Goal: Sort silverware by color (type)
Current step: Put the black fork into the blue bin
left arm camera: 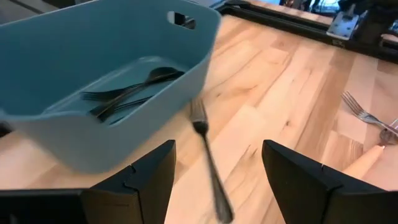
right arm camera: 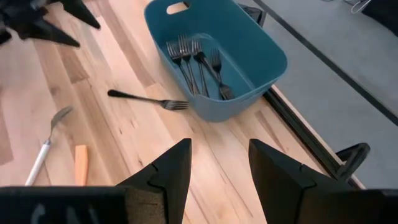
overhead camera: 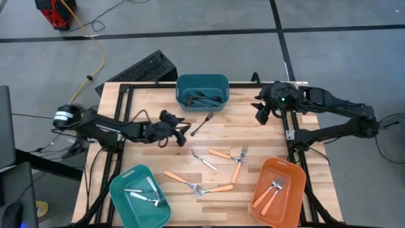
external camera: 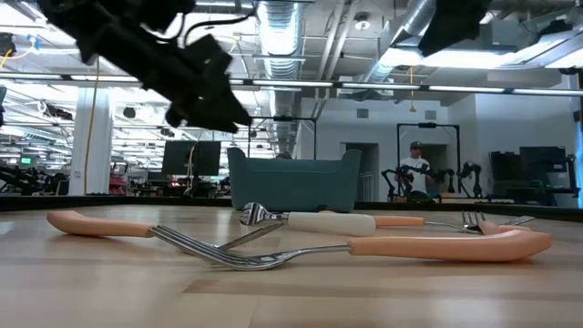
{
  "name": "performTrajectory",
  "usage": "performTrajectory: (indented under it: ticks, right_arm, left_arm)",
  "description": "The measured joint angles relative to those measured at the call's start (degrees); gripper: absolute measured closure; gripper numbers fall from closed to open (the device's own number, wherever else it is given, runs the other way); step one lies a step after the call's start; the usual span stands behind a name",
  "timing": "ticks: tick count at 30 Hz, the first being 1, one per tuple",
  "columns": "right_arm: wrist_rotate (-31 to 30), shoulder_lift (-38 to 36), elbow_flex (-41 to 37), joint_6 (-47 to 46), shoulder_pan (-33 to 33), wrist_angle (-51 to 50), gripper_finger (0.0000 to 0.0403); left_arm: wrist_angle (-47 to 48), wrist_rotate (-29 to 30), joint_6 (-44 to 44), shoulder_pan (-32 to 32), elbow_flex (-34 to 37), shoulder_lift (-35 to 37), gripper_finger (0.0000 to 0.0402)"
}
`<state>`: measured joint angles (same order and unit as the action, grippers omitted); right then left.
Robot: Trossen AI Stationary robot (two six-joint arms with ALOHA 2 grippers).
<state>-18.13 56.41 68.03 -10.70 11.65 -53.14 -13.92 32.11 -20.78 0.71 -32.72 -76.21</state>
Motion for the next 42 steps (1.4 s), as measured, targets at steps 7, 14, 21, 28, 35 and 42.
performTrajectory:
  ticks: [7,14,21,28,35,42]
  right_arm:
    - [0.0,0.2,0.0,0.0,0.0,1.3,0.0218]
    - [0.0,0.1,0.0,0.0,0.0,0.9,0.0218]
    - [0.0,0.1,0.0,0.2,0.0,0.6,0.0218]
    - [0.0,0.1,0.0,0.6,0.0,0.1,0.0218]
    - [0.0,0.1,0.0,0.7,0.0,0.1,0.0218]
    - [0.1,0.1,0.0,0.7,0.0,0.1,0.0218]
  left_arm:
    - [5.7,4.6,4.0,-0.1,-11.5,-13.7,0.0180]
    - [6.3,1.5,4.8,-2.7,-18.5,-22.9,0.0180]
    - [5.7,-4.6,0.9,-8.7,-18.9,-25.3,0.0172]
    - [2.8,-9.1,2.3,-9.3,-18.9,-25.3,0.0139]
    - [4.2,-8.5,1.8,-8.0,-18.6,-25.2,0.0136]
    - [3.7,-8.2,0.8,-7.7,-18.6,-27.0,0.0136]
